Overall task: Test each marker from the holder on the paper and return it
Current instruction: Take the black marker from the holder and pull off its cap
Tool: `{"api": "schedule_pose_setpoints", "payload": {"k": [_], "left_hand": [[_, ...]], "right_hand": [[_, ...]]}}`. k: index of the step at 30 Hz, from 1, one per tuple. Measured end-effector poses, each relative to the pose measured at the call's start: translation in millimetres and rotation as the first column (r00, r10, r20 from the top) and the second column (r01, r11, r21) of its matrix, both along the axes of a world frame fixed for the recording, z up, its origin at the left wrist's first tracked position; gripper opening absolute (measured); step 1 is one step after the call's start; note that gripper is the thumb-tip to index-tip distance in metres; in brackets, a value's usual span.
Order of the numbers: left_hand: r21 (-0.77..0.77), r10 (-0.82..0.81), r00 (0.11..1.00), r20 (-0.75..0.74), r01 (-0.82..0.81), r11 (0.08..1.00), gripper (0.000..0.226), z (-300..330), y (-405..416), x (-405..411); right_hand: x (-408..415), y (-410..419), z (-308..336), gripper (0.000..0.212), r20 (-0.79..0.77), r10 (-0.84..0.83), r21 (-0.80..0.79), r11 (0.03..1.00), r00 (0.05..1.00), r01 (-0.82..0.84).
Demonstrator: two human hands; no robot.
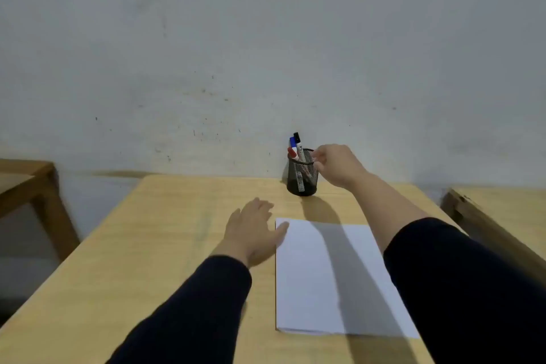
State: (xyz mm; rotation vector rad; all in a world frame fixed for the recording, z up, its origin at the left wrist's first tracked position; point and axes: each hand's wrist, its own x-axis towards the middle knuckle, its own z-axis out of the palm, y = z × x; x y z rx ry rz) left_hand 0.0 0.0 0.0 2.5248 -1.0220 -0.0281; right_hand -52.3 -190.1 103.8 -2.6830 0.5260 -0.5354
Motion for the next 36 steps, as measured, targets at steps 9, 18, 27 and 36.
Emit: {"api": "schedule_pose_setpoints", "payload": {"k": [9,18,27,36], "left_hand": [[0.143,-0.04,0.999,-0.017,0.042,0.989,0.085,-30,-8,25],[0.13,-0.037,0.999,-0.021,0.039,0.991,0.087,-33,-9,25],[0.149,-0.03,0.999,-0.029,0.034,0.988,0.087,-32,-7,24],[0.065,-0.028,0.996,-0.085,0.033,0.997,0.079,-25,-9,22]], "right_hand": [[78,-44,-25,0.032,0.099,-0.173,0.131,0.978,0.98,0.159],[116,-41,-34,0.028,0.108,-0.244,0.149,0.962,0.964,0.227],[105,-42,4,0.025,0.389,-0.249,0.221,0.96,0.887,0.173],[34,-12,31,0.024,0.46,-0.176,0.401,0.916,0.87,-0.026]]}}
